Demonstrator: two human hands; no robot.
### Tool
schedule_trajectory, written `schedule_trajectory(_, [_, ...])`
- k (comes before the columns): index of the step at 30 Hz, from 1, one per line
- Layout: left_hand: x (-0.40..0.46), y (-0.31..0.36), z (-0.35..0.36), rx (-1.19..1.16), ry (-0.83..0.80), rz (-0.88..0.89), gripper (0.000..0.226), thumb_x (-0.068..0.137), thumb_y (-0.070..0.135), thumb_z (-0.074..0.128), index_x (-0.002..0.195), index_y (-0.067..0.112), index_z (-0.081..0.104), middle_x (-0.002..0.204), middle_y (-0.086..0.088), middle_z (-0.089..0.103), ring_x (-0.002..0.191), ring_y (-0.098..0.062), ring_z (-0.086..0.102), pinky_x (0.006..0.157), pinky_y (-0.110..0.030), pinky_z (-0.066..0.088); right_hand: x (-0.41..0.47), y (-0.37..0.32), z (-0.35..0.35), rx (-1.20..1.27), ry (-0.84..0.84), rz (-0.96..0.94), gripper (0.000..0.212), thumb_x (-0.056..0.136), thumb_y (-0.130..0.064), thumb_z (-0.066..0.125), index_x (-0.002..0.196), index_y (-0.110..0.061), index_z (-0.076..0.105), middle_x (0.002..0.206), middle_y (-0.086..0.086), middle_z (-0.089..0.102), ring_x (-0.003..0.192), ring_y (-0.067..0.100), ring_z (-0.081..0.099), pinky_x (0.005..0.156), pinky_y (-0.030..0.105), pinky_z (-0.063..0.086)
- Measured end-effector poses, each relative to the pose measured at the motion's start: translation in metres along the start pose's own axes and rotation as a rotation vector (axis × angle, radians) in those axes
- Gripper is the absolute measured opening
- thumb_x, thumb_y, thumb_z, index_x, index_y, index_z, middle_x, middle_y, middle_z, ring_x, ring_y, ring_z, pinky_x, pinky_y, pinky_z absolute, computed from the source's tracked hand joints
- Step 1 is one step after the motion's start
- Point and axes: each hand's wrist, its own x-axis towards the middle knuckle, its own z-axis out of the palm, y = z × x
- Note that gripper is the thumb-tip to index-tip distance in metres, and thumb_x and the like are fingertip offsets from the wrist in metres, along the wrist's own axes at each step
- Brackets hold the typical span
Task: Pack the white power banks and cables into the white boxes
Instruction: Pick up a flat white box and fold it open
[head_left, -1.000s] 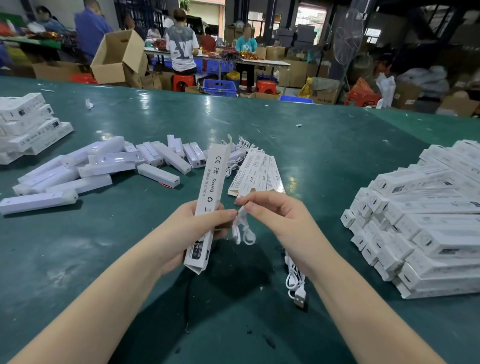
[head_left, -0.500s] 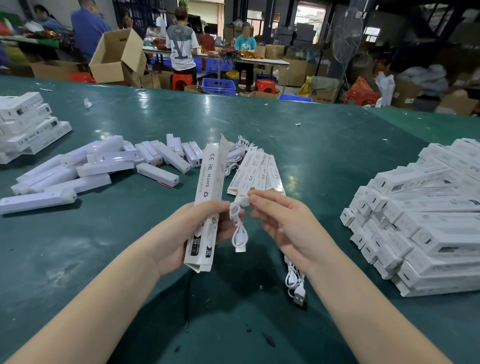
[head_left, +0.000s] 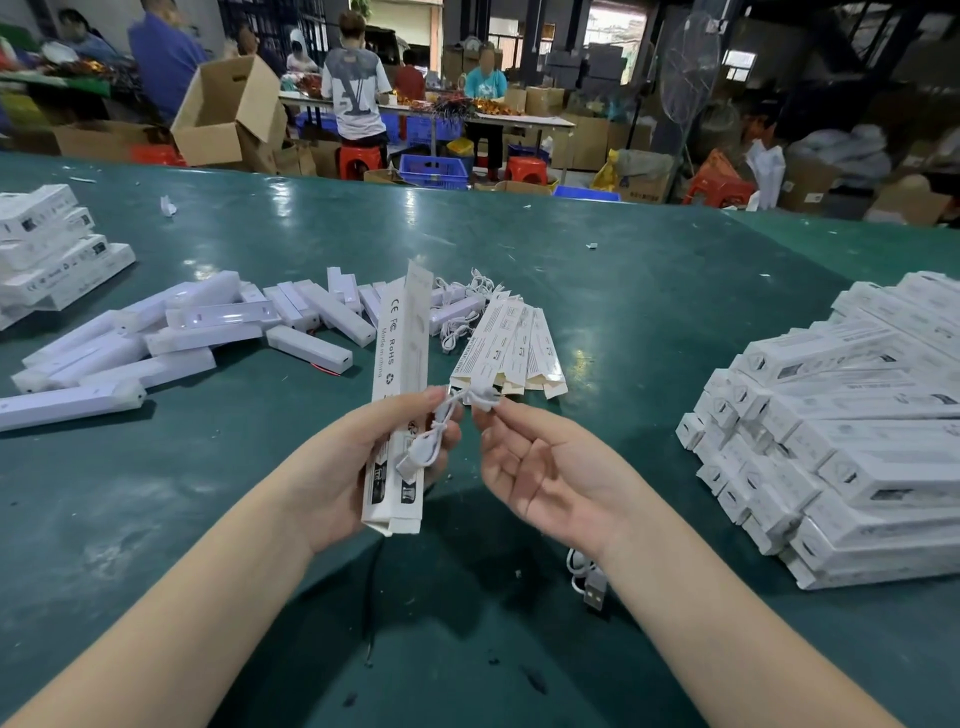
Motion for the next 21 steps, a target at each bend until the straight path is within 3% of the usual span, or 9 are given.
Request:
schedule_trajectory(2, [0.0004,-0.0003,0.0006,-0.054,-0.002,-0.007,0.01,0.067,0.016,0.075,0.074,0.009,0.078,0.083,-0.006,0.068,0.063,-0.012,0.062,0.051,-0.021,0.051,-0.0007,-0.0012,0.0,0.017,-0.007,-0.012,0.025,0.068,-0.005,0.073,0.092,0.002,0.074,0.078,0.009,0.072,0.056,0.011,0.066,0.053,0.019,0.055])
schedule_trajectory(4, [-0.0001,0.0004,0.0005,-0.079,-0.016,-0.01,0.013,0.067,0.012,0.075,0.078,0.008,0.077,0.087,-0.008,0.069,0.065,-0.013,0.064,0.052,-0.022,0.051,-0.0008,-0.0022,-0.0007,0.029,-0.025,-0.042,0.017,0.07,-0.003,0.072,0.086,0.001,0.075,0.083,0.01,0.074,0.062,0.013,0.07,0.056,0.021,0.057])
schedule_trajectory(7, [-0.0004,0.0019,-0.0014,-0.119,-0.003,0.007,0.042,0.059,0.001,0.079,0.097,0.007,0.064,0.093,-0.011,0.07,0.071,-0.017,0.067,0.058,-0.025,0.056,-0.0004,-0.004,-0.0016,0.027,-0.052,-0.107,0.008,0.071,-0.002,0.071,0.076,-0.002,0.077,0.086,0.012,0.075,0.068,0.015,0.072,0.061,0.022,0.058])
schedule_trajectory(12, [0.0003,0.0004,0.0007,0.183,0.03,0.13,0.024,0.068,0.007,0.069,0.085,0.013,0.054,0.078,-0.005,0.07,0.075,-0.014,0.071,0.063,-0.021,0.056,-0.0017,-0.005,-0.0015,-0.101,-0.07,-0.209,0.013,0.072,-0.003,0.067,0.067,-0.009,0.078,0.08,0.009,0.075,0.07,0.013,0.073,0.064,0.021,0.058])
schedule_trajectory(15, [0.001,0.0005,0.002,0.284,0.107,0.19,0.03,0.066,0.012,0.071,0.09,0.011,0.053,0.074,-0.003,0.07,0.071,-0.013,0.07,0.061,-0.022,0.056,-0.0024,-0.0075,-0.0038,-0.221,-0.046,-0.299,0.024,0.086,0.005,0.058,0.072,-0.004,0.075,0.079,0.013,0.074,0.068,0.015,0.072,0.062,0.021,0.057])
schedule_trajectory(17, [0.0019,0.0002,0.0036,0.354,0.152,0.216,0.037,0.064,0.014,0.079,0.09,0.012,0.053,0.069,0.001,0.067,0.062,-0.011,0.064,0.061,-0.025,0.053,-0.0025,-0.0084,-0.0051,-0.292,-0.06,-0.347,0.02,0.091,0.004,0.055,0.081,-0.002,0.071,0.079,0.013,0.073,0.069,0.016,0.071,0.065,0.021,0.057])
schedule_trajectory(19, [0.0037,-0.0015,0.0033,0.47,0.215,0.245,0.042,0.059,0.02,0.087,0.084,0.015,0.054,0.067,0.001,0.06,0.06,-0.014,0.054,0.061,-0.029,0.045,-0.0025,-0.0087,-0.006,-0.42,-0.104,-0.401,0.008,0.087,-0.007,0.065,0.088,-0.004,0.072,0.082,0.009,0.074,0.073,0.014,0.07,0.069,0.02,0.056])
schedule_trajectory(21, [0.0051,-0.0038,0.003,0.55,0.254,0.294,0.037,0.062,0.029,0.082,0.08,0.016,0.053,0.067,0.0,0.055,0.063,-0.017,0.049,0.063,-0.032,0.04,-0.0034,-0.0078,-0.0079,-0.634,-0.113,-0.452,0.018,0.078,-0.019,0.077,0.093,-0.011,0.074,0.09,0.002,0.075,0.082,0.011,0.07,0.076,0.02,0.055])
